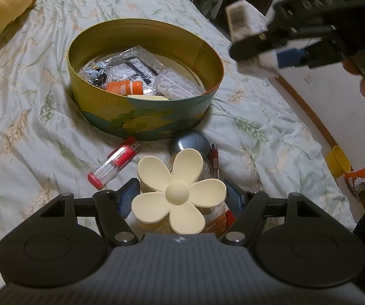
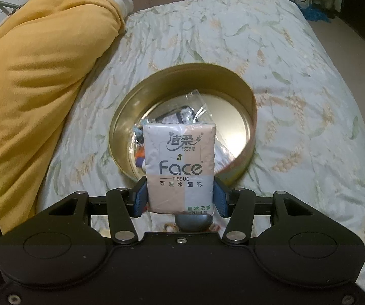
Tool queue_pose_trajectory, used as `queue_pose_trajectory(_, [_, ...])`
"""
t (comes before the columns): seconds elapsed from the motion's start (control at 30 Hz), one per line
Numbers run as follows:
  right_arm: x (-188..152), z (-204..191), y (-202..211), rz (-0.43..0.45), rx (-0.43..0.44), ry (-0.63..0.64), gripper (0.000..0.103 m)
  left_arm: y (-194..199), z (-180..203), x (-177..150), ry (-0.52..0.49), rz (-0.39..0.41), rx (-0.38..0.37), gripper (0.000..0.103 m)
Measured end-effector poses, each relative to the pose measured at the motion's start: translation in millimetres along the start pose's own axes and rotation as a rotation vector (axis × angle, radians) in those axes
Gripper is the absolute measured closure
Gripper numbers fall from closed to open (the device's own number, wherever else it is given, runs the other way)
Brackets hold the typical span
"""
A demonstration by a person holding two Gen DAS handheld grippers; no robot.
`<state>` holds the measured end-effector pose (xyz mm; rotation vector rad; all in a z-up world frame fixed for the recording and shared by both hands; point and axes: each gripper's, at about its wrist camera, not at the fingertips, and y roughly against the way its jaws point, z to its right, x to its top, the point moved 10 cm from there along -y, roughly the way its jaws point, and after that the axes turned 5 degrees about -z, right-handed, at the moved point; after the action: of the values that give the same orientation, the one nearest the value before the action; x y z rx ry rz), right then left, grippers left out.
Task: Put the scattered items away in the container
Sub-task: 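Lower the tissue pack into the tin and open the right gripper while the left gripper holds the flower clip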
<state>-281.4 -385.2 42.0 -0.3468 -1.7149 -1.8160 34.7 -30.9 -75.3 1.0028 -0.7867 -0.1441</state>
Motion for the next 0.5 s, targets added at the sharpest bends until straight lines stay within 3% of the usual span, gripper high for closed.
queue_pose_trajectory(0.5, [68.1, -29.5, -11.7, 0.046, -0.046, -0.005, 0.053, 0.8, -1.4, 1.6, 0.004, 0.004, -0.011, 0.031])
